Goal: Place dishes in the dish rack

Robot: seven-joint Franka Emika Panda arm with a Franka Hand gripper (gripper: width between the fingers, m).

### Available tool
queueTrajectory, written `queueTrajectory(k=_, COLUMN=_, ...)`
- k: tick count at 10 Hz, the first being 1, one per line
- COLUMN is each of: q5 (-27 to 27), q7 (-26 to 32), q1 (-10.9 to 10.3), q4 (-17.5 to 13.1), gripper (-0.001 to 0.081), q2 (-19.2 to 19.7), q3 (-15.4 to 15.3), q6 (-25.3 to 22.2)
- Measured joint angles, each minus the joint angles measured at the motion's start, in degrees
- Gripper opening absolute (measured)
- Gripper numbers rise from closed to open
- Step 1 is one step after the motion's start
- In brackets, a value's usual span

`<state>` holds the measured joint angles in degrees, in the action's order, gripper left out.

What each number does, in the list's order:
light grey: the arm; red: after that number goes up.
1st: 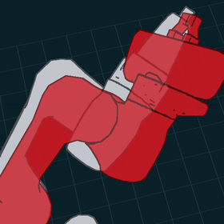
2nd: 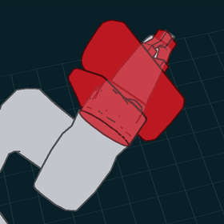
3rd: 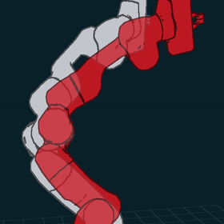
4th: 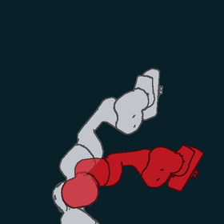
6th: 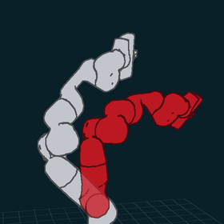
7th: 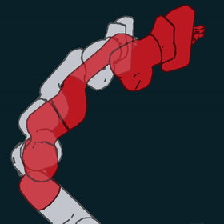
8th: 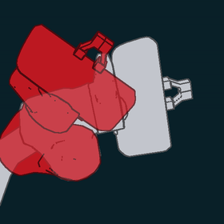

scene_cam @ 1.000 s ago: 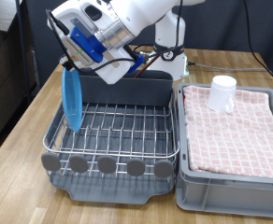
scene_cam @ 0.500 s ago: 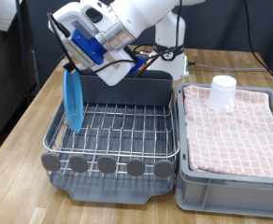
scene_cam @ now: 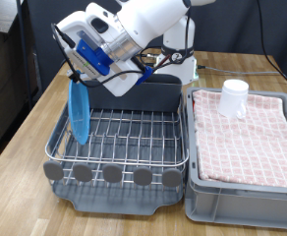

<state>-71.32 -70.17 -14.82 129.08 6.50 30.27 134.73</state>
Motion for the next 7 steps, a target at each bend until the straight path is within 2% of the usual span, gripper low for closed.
queueTrajectory(k=2, q5=-1.6, q7=-1.7, q1=0.0, q4=0.8, gripper=0.0016, q2=0.4, q3=0.4, q6=0.6)
queueTrajectory(k=5, q5=-6.3, q7=-4.0, q1=0.4, q4=2.0, gripper=0.0016, q2=1.2, q3=2.0, q6=7.2)
queueTrajectory(k=7, q5=-7.7, q7=-5.9, q1=0.4, q4=2.4, gripper=0.0016, q2=1.6, q3=2.5, q6=8.8)
